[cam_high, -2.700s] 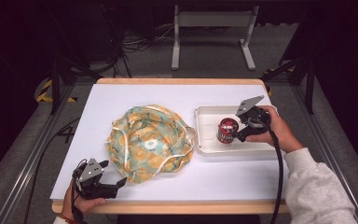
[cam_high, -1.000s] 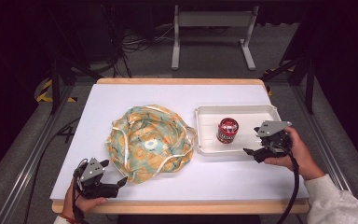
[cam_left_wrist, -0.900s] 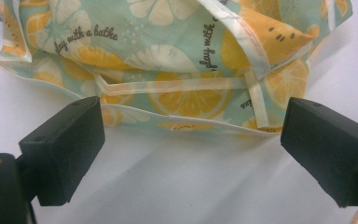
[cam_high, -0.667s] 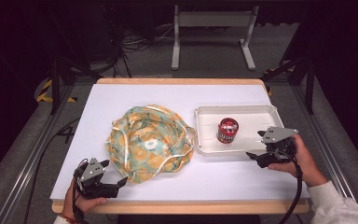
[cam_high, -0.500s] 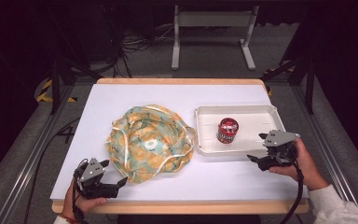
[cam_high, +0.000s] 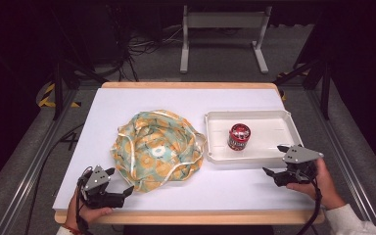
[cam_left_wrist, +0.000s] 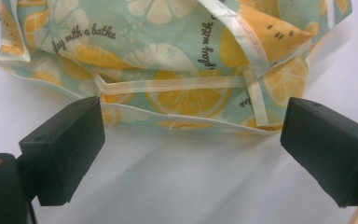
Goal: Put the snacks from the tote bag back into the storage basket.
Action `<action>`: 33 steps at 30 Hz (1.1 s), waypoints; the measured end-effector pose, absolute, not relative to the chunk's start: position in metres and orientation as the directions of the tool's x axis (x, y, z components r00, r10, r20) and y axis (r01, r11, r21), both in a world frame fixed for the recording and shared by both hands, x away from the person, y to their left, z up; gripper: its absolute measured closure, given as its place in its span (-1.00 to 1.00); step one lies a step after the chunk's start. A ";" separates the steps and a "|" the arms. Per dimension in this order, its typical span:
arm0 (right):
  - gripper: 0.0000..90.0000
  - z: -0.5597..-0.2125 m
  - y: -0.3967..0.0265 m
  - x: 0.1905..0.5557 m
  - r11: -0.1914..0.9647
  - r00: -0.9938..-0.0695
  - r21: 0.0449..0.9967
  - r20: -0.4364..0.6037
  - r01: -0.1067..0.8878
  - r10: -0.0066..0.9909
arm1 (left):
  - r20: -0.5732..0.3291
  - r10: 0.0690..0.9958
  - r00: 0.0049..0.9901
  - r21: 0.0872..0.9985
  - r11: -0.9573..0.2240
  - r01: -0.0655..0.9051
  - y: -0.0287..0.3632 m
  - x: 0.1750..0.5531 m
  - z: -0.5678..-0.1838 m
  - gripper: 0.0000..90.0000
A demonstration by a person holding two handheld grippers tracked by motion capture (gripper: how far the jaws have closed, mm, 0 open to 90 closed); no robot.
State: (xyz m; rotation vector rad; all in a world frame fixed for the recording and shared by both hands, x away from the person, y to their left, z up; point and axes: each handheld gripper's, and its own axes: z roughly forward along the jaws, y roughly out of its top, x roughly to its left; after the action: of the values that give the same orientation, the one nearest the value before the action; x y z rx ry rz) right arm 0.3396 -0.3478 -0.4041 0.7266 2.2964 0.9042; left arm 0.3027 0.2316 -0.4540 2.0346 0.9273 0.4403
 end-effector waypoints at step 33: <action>-0.87 -0.432 -0.384 0.310 0.472 -0.590 0.835 -0.235 0.284 0.772 | -0.025 0.745 0.666 0.808 -0.377 0.453 0.232 0.303 -0.454 -0.84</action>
State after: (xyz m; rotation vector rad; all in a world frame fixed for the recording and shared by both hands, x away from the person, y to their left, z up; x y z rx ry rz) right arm 0.3103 -0.3840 -0.4318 0.8724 2.1136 1.0409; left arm 0.3026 0.2315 -0.4539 2.0350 0.9259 0.4384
